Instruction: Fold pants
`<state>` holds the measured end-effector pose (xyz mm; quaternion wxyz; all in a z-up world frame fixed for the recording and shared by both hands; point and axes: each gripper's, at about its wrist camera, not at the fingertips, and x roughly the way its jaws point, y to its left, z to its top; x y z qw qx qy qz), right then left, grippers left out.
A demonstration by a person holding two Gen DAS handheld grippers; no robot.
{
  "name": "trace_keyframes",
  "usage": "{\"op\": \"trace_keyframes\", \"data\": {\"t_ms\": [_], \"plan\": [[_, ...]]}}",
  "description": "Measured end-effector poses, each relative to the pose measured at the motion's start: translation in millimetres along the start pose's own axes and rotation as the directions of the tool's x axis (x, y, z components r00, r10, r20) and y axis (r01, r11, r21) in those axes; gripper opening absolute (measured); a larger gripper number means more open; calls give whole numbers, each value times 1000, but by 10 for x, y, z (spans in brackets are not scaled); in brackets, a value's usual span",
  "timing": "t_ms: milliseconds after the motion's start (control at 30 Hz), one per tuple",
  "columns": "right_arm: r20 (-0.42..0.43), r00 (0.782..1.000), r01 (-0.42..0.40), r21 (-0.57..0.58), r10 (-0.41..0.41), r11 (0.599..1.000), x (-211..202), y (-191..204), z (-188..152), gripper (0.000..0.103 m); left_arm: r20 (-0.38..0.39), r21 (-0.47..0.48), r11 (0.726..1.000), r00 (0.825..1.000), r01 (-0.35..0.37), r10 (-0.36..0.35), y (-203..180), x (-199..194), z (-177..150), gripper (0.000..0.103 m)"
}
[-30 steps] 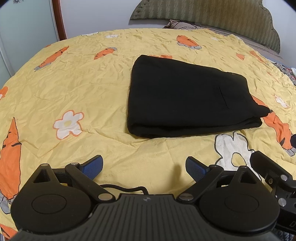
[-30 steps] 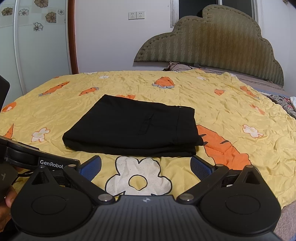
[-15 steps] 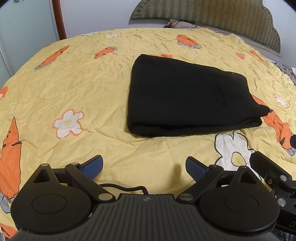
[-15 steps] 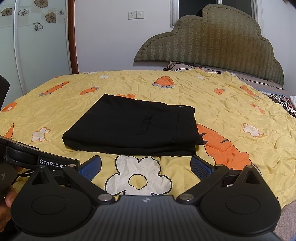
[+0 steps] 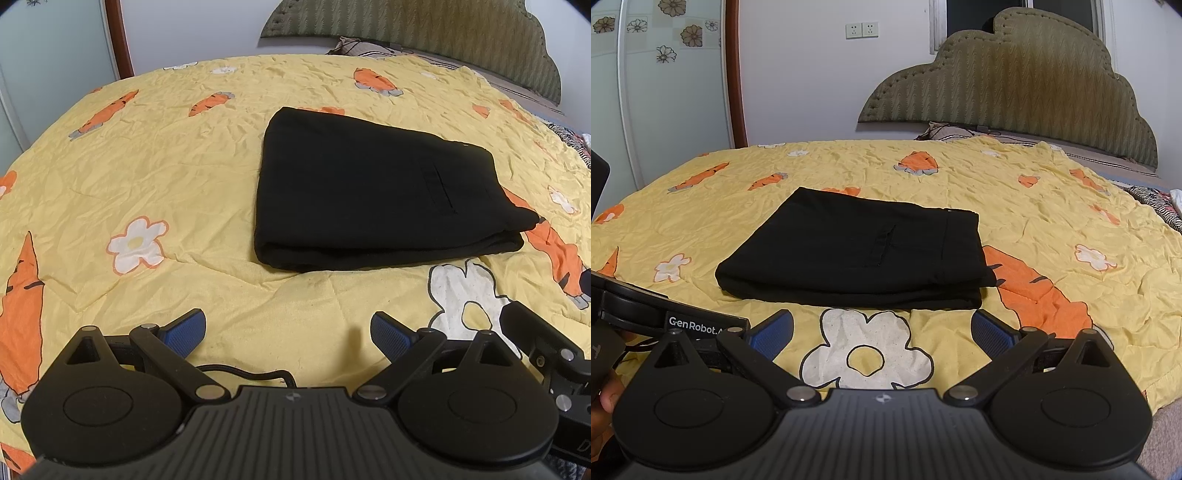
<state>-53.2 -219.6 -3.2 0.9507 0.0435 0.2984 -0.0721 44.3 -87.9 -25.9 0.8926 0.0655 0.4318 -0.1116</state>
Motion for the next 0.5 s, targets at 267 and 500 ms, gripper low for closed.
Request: {"op": "trace_keyframes", "data": {"t_ms": [267,500], "plan": [[-1,1000,0,2,0,1000,3,-4,-5,103,26,-1,1000,1000,7,-7,7,-35,-10,97],[-2,1000,3,16,-3,1000,30,-38,-27,103,118,-48,999,993,-14,19,215,-249,111,98]]}}
